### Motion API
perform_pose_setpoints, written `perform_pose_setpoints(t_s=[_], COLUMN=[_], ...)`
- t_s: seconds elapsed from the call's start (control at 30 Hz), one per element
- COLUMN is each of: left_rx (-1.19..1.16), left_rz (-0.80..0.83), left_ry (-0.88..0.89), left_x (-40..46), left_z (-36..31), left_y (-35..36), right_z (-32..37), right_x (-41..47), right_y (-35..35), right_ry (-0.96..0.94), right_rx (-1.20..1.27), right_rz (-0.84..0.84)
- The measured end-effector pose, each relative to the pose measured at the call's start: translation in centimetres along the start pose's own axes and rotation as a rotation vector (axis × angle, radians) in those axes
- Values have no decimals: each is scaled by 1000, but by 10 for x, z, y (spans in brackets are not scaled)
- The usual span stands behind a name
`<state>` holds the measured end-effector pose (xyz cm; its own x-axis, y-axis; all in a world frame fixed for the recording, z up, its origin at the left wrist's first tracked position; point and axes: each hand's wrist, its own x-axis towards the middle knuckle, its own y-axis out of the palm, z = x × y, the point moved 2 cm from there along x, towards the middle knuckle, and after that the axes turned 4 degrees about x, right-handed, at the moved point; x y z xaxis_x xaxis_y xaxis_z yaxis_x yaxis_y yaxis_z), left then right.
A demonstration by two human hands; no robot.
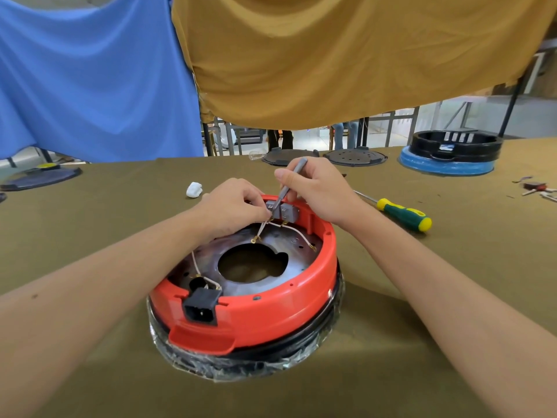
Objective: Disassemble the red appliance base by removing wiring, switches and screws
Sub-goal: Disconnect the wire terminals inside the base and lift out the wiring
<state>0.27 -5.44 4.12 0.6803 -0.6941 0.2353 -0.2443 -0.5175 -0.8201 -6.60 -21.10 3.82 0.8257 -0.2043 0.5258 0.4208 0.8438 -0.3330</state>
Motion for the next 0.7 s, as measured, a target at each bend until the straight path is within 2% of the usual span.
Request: perform_pose_setpoints(t_s=[0.27,0.7], left_rx=[22,16], left_rz=[0,-2], left_ry=[6,-3], left_x=[0,-1], left_z=[0,-1], left_y=[-1,-1], right_z=[1,-6], right_x=[-4,1], right_y=[0,-1], right_ry=[-79,26], right_rx=[-88,38], right_rz=[-21,-15])
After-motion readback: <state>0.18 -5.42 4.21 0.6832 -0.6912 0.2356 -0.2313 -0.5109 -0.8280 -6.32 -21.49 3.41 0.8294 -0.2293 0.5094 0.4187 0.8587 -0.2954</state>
